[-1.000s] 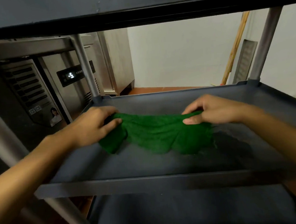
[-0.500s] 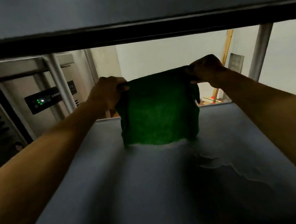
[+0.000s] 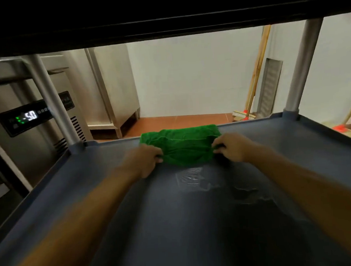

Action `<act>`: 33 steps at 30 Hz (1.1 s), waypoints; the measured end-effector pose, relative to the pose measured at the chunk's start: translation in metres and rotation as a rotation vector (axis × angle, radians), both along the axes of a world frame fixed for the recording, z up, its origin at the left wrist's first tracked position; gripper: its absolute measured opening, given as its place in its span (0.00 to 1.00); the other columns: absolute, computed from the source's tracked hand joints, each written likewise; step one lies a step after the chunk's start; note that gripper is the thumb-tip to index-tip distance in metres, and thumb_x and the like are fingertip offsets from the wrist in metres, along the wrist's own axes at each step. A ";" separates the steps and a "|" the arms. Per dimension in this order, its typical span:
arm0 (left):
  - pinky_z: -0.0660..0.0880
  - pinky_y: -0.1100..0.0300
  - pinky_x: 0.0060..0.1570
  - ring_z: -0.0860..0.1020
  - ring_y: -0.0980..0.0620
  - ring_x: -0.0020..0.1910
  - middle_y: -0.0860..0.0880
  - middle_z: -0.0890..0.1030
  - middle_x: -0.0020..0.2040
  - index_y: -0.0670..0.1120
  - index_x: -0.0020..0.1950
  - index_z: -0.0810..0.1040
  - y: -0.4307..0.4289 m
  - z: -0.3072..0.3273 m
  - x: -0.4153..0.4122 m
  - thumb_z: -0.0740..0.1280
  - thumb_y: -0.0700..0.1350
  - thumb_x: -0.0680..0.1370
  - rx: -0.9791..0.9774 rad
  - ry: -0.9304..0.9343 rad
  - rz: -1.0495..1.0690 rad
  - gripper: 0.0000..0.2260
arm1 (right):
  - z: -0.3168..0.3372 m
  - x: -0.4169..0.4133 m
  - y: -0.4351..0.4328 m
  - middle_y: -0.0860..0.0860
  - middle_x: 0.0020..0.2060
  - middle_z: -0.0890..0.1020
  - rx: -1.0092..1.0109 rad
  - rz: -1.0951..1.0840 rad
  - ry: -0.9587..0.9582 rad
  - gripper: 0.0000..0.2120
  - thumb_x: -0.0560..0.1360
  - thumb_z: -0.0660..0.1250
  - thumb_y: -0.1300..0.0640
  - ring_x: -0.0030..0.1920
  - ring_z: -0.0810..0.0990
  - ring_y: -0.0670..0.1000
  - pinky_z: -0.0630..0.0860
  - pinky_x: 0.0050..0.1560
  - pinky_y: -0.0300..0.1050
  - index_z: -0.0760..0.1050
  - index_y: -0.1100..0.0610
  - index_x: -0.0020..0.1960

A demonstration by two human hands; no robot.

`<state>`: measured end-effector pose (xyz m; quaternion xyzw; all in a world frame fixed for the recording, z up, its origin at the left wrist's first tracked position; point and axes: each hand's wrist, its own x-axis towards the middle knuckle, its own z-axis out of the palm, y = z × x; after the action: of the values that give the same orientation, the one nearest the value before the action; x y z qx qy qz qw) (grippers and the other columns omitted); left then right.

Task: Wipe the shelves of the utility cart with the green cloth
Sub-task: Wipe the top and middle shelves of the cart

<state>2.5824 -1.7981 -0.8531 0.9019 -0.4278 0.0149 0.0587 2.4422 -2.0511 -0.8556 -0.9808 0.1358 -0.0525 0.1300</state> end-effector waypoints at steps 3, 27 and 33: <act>0.75 0.47 0.59 0.79 0.43 0.57 0.44 0.81 0.58 0.50 0.63 0.78 0.014 -0.014 -0.010 0.61 0.49 0.83 -0.023 0.010 0.011 0.11 | -0.008 -0.017 0.004 0.54 0.61 0.81 0.035 0.011 -0.041 0.13 0.80 0.62 0.60 0.62 0.77 0.55 0.68 0.64 0.46 0.79 0.57 0.63; 0.76 0.49 0.49 0.79 0.47 0.50 0.49 0.81 0.50 0.52 0.54 0.75 0.105 0.001 -0.142 0.60 0.54 0.82 0.039 0.013 -0.101 0.08 | -0.003 -0.174 0.065 0.50 0.64 0.79 -0.008 0.147 -0.031 0.15 0.81 0.61 0.54 0.63 0.77 0.50 0.69 0.66 0.44 0.76 0.52 0.67; 0.73 0.52 0.45 0.79 0.49 0.49 0.50 0.81 0.48 0.53 0.52 0.74 0.124 0.004 -0.172 0.60 0.55 0.82 0.020 0.014 -0.121 0.08 | -0.005 -0.204 0.076 0.50 0.63 0.80 0.002 0.159 -0.035 0.16 0.81 0.61 0.54 0.61 0.79 0.50 0.71 0.64 0.42 0.75 0.51 0.67</act>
<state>2.4107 -1.6740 -0.8492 0.8749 -0.4814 0.0008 0.0535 2.2386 -1.9752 -0.8606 -0.9872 0.0554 -0.0592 0.1374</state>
